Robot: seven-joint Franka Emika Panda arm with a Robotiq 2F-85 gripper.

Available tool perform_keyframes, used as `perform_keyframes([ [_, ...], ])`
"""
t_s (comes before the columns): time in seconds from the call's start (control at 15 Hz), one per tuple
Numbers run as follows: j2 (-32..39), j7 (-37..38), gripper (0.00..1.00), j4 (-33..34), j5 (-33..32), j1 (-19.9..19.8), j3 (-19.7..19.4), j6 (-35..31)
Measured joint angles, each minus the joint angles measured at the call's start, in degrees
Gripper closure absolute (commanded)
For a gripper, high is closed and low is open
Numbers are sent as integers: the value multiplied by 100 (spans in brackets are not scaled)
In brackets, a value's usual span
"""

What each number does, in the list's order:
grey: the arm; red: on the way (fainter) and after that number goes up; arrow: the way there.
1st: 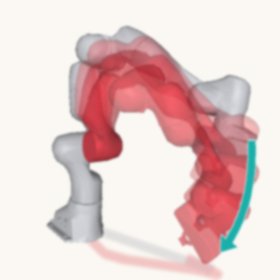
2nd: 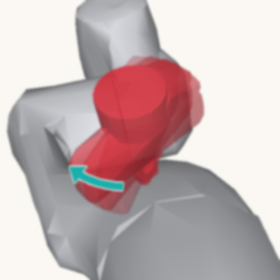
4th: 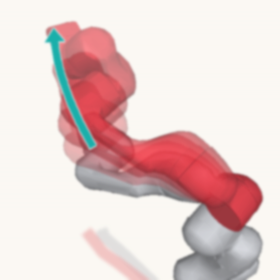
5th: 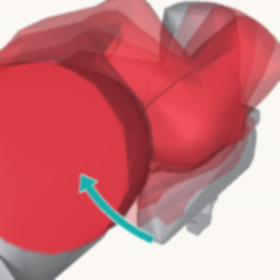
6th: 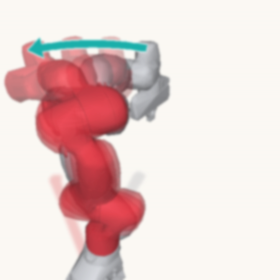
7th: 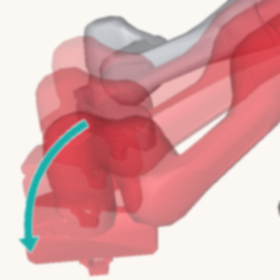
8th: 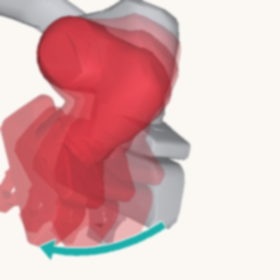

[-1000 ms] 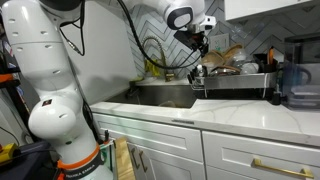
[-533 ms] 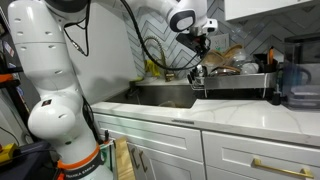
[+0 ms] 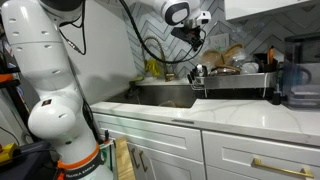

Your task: Put the transparent lunch box upside down on the dish rack

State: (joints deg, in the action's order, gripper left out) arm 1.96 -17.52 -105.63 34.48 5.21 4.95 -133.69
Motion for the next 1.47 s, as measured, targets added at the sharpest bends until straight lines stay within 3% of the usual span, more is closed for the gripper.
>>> perform_keyframes([
  [0.33, -402, 99, 98, -1, -98, 33, 76, 190],
  [0.67, -918, 219, 98, -106, 512, 71, 65, 466],
  [0.73, -1019, 258, 93, -152, 676, 70, 46, 601],
  [0.87, -1193, 402, 93, -273, 691, 62, 7, 736],
  [1.27, -1276, 459, 98, -391, 716, 64, -13, 750],
  [1.47, -1277, 425, 98, -413, 1078, 79, -17, 560],
])
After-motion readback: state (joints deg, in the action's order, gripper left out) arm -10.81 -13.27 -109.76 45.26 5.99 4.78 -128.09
